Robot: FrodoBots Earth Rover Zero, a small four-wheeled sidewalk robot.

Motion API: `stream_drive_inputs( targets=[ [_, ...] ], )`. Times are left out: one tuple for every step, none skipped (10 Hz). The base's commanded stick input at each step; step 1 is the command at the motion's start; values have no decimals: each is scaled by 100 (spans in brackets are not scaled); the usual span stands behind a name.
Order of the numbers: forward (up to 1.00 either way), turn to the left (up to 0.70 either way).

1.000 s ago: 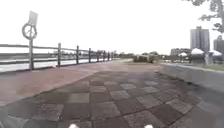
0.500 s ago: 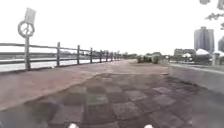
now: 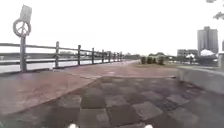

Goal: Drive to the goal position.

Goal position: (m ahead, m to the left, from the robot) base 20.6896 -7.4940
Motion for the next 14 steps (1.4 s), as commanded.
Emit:
stream_drive_inputs(
  targets=[
    [97,-2],
    [97,-17],
    [97,-32],
    [97,-39],
    [97,-39],
    [97,-39],
    [97,-39],
    [97,-32],
    [97,0],
    [97,0],
    [97,0],
    [97,0],
    [97,0],
    [97,0]
  ],
)
